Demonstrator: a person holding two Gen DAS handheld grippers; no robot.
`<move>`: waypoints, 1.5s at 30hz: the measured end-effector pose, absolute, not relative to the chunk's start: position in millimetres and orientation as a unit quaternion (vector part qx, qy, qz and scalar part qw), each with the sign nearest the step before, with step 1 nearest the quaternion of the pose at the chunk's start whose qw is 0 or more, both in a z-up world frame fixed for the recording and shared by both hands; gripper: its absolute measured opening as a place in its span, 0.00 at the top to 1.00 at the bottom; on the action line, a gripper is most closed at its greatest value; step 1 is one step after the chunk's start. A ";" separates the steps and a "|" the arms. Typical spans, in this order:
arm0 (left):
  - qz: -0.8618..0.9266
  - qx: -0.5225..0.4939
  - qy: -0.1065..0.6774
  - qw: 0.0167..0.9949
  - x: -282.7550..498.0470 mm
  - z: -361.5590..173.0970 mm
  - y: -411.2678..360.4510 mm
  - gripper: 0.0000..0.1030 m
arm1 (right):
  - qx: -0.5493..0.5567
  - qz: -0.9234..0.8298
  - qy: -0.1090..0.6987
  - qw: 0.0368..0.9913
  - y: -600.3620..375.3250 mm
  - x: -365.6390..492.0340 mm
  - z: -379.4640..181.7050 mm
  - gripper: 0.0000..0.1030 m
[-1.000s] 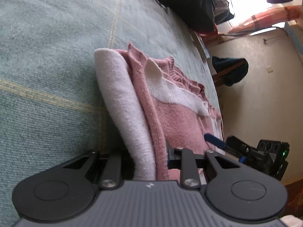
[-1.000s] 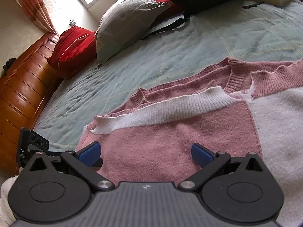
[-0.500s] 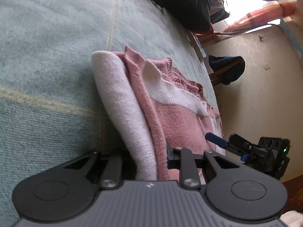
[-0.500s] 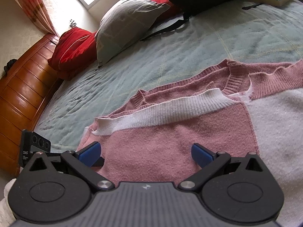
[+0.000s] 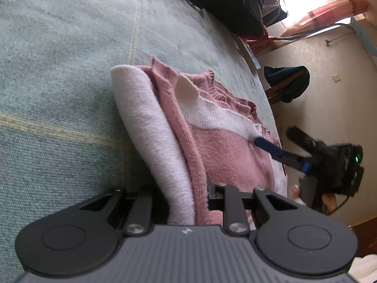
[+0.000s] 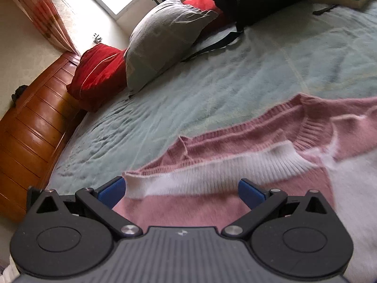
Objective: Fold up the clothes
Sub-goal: 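Hold the sweater side edge clamped in the left tool, then lift the side edge with the left tool and fold it over the sweater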
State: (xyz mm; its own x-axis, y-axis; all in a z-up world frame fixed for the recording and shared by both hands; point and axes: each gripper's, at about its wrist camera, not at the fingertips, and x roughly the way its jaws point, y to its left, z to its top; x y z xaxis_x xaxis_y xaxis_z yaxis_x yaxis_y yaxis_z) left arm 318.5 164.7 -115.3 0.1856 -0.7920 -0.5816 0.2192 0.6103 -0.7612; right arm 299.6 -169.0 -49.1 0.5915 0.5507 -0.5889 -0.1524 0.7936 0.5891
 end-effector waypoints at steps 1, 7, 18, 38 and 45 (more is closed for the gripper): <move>-0.350 -0.267 0.533 0.723 318.3 -115.0 161.2 0.77 | 0.244 0.203 0.406 0.857 -166.6 305.9 -53.2 0.00; -0.349 -0.264 0.530 0.727 316.7 -114.1 158.0 0.77 | 0.247 0.195 0.407 0.857 -161.3 329.1 -63.9 0.00; -0.324 -0.256 0.531 0.740 308.7 -102.1 151.3 0.80 | 0.227 0.184 0.406 0.866 -182.7 259.6 -36.4 0.00; -0.290 -0.128 0.501 0.806 273.6 -0.5 85.7 0.81 | 0.243 0.189 0.346 0.886 -251.8 188.6 -11.5 0.00; -0.286 -0.111 0.489 0.816 257.9 34.9 45.5 0.81 | 0.260 0.191 0.330 0.887 -281.8 169.2 -16.1 0.00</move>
